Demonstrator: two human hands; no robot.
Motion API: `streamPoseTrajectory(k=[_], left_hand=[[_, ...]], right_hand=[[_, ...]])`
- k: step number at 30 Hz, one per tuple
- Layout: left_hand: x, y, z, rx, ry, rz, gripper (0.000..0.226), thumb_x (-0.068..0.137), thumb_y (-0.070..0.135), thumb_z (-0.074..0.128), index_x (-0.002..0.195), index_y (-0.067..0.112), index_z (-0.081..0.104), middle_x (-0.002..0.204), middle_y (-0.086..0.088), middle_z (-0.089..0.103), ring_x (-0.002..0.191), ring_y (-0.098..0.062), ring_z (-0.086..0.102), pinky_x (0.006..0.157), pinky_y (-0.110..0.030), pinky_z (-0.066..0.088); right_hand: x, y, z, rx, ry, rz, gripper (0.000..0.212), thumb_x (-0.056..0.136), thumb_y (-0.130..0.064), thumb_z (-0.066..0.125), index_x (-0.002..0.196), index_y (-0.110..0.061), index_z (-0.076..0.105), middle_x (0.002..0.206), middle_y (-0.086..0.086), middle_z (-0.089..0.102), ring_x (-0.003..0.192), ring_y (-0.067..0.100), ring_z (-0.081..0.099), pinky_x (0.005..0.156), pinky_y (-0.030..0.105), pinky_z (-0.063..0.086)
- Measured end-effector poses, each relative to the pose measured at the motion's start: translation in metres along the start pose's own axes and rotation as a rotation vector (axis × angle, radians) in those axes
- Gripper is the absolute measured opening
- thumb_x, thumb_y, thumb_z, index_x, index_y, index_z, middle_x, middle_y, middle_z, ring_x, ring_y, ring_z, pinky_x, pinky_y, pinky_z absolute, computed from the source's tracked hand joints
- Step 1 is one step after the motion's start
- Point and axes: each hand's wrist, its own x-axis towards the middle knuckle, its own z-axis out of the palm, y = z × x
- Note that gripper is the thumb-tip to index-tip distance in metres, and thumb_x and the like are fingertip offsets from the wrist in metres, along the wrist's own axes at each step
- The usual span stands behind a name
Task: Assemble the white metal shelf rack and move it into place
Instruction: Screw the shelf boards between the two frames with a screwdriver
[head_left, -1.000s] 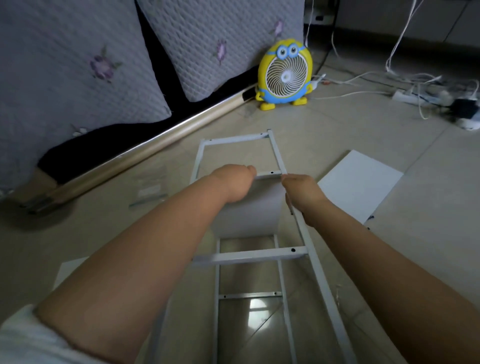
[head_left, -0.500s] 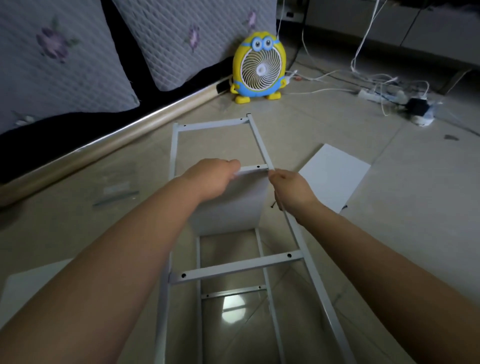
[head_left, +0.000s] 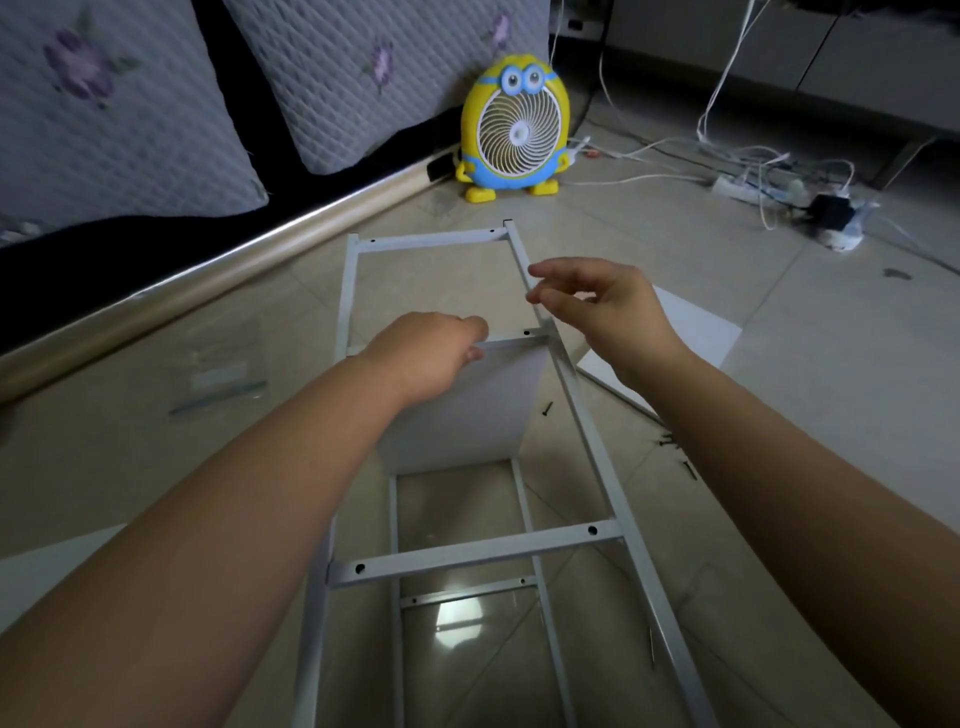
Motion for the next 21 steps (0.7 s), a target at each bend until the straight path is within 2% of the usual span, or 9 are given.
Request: streamPoseTrajectory(k=[2,4,6,8,10,11,13,15,21], left_hand=[[0.0,0.0,0.0,-0.009,0.007,-0.004,0.025,0.1,0.026,0.035,0.108,0.006,0.047,0.105,-0.018,0.058,0.097,-0.035,0.054,0.069,-0.031,0.032],[0.0,0.0,0.001,-0.011,0.019,0.0,0.025,0.1,0.025,0.035,0.108,0.005,0.048,0.105,-0.018,0.058,0.097,-0.035,0.054,0.069,-0.031,0.032],[-0.001,0.0,0.001,-0.006,0.027,0.007,0.025,0.1,0.025,0.036,0.108,0.005,0.048,0.104,-0.018,0.058,0.096,-0.034,0.054,0.067,-0.03,0.03],[-0.001,0.0,0.001,-0.006,0.027,0.006,0.025,0.1,0.025,0.036,0.108,0.004,0.048,0.104,-0.018,0.058,0.096,-0.034,0.054,0.067,-0.03,0.03],[-0.001,0.0,0.001,-0.003,0.025,0.005,0.025,0.1,0.025,0.036,0.109,0.005,0.048,0.104,-0.018,0.058,0.096,-0.034,0.054,0.068,-0.03,0.03],[-0.001,0.0,0.002,0.002,0.024,0.006,0.025,0.1,0.024,0.036,0.109,0.005,0.048,0.104,-0.018,0.058,0.097,-0.034,0.054,0.068,-0.03,0.03],[0.0,0.001,0.002,0.008,0.02,0.005,0.025,0.1,0.024,0.035,0.11,0.005,0.047,0.104,-0.018,0.058,0.097,-0.033,0.054,0.067,-0.03,0.03],[0.0,0.001,0.002,0.006,0.02,0.004,0.024,0.1,0.023,0.035,0.109,0.005,0.047,0.104,-0.018,0.058,0.096,-0.033,0.054,0.068,-0.03,0.031],[-0.001,0.0,0.003,0.018,0.025,0.015,0.026,0.1,0.023,0.035,0.111,0.004,0.047,0.107,-0.017,0.058,0.098,-0.033,0.055,0.07,-0.032,0.035]], right_hand=[[0.002,0.0,0.004,0.155,0.025,0.031,0.026,0.083,0.008,0.058,0.094,-0.016,0.064,0.061,-0.016,0.068,0.065,-0.007,0.062,0.06,0.005,0.042],[0.005,0.002,0.006,0.203,0.079,0.047,0.027,0.081,0.009,0.06,0.096,-0.013,0.064,0.058,-0.018,0.067,0.062,-0.007,0.063,0.058,0.006,0.044],[0.007,0.005,0.006,0.117,0.111,0.024,0.028,0.08,0.008,0.062,0.097,-0.014,0.065,0.065,-0.016,0.067,0.059,-0.006,0.062,0.059,0.007,0.046],[0.007,0.008,0.005,-0.05,0.101,-0.02,0.027,0.079,0.007,0.063,0.1,-0.01,0.067,0.079,-0.005,0.066,0.059,-0.009,0.06,0.066,0.006,0.048],[0.005,0.012,0.003,-0.255,0.055,-0.123,0.023,0.079,0.006,0.064,0.1,-0.001,0.07,0.09,0.002,0.067,0.068,-0.009,0.059,0.072,0.002,0.045],[0.005,0.012,0.002,-0.362,0.023,-0.193,0.021,0.079,0.006,0.065,0.098,0.001,0.07,0.092,0.007,0.068,0.076,-0.003,0.06,0.074,0.001,0.043],[0.005,0.012,0.001,-0.519,-0.026,-0.33,0.017,0.077,0.006,0.064,0.093,0.004,0.072,0.092,0.016,0.071,0.082,0.014,0.062,0.076,0.005,0.04],[0.006,0.011,0.0,-0.591,-0.056,-0.422,0.016,0.074,0.005,0.062,0.087,0.004,0.073,0.085,0.02,0.071,0.079,0.024,0.066,0.077,0.01,0.038],[0.012,0.01,-0.005,-0.623,-0.018,-0.472,0.017,0.073,0.003,0.06,0.083,0.002,0.073,0.08,0.017,0.072,0.076,0.028,0.069,0.074,0.013,0.042]])
